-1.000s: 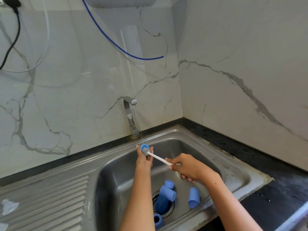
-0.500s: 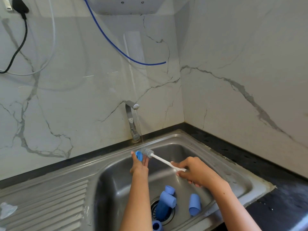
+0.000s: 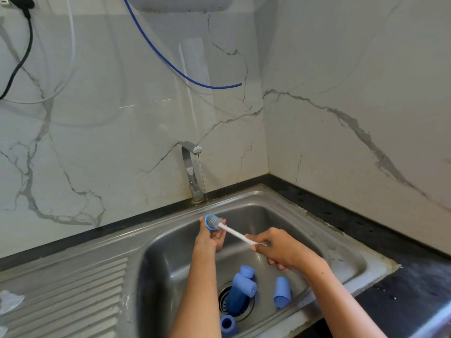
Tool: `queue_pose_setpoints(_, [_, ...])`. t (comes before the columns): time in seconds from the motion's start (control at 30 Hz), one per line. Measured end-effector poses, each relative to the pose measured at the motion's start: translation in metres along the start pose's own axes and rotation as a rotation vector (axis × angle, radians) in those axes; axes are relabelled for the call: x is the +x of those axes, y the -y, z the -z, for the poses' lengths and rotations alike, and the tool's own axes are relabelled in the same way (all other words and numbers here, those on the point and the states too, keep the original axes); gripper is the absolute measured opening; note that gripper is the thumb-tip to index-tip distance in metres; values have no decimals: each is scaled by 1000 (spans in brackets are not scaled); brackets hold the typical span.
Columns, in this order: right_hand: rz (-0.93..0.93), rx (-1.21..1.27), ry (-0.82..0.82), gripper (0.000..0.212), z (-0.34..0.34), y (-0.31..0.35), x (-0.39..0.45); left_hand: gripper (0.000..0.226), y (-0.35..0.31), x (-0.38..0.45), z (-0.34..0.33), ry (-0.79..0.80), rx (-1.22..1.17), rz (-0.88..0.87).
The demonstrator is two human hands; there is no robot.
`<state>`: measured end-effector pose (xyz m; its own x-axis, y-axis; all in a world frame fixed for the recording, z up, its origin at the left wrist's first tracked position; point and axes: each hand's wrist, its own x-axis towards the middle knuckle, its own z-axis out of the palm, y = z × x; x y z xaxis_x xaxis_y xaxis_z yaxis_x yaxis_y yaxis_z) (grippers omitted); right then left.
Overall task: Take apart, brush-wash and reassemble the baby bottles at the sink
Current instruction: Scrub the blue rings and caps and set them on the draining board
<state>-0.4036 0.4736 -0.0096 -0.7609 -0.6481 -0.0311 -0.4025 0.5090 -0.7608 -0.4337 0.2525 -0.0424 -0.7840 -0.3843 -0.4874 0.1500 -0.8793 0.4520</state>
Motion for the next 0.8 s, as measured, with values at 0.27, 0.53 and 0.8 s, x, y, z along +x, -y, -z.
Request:
queue_pose_setpoints(0.27, [3,-11,-152,38,3,-2,-2,56,-5,6,10,20,103,-234])
queue_pose_setpoints(0.53, [25,47,-146,39,-9,0,4,31,-1,7,-1,86,165,-312])
queue_pose_setpoints(0.8, [9,19,-181,41,-12,1,9,21,-2,3,-4,145,261,-351])
